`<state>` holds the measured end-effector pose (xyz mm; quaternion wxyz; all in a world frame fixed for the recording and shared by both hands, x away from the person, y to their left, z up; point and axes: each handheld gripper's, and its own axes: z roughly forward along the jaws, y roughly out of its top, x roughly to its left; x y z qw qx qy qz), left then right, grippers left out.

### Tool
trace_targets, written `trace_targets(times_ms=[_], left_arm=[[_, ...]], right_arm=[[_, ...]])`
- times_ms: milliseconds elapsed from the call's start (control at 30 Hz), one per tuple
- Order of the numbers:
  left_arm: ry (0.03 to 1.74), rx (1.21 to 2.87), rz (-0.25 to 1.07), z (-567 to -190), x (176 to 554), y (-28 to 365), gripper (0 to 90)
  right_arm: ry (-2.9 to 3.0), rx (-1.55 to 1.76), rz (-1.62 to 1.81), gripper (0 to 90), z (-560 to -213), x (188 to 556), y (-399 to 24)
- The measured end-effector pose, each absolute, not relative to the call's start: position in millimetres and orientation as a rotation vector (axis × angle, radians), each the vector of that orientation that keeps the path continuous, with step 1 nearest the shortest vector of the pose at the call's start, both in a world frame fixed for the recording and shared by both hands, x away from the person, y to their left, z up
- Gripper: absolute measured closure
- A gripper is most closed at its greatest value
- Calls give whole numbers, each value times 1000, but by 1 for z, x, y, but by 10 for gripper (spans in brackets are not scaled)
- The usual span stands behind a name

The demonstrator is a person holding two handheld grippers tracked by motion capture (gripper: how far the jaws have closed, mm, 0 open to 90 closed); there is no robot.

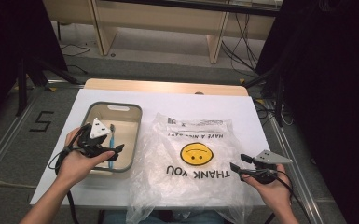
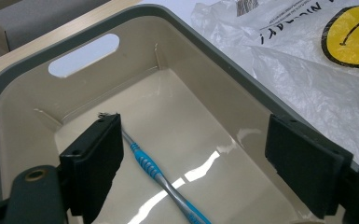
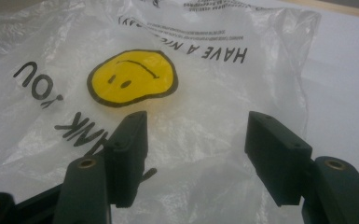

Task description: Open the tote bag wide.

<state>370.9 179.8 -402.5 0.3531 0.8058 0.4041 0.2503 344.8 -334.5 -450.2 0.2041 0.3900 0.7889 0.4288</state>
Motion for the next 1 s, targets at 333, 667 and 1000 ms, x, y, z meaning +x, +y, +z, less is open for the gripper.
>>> trace_targets(times_ms=[333, 667, 1000], left_arm=[[931, 2046, 653, -391, 352, 147, 281], [836, 2077, 547, -390, 332, 117, 438], [684, 2340, 435, -423, 302, 59, 412]], right_arm=[[2167, 1130, 1190, 403, -450, 349, -333], [2148, 1164, 1148, 403, -449, 357, -332], [2172, 1199, 1095, 382, -453, 364, -329]])
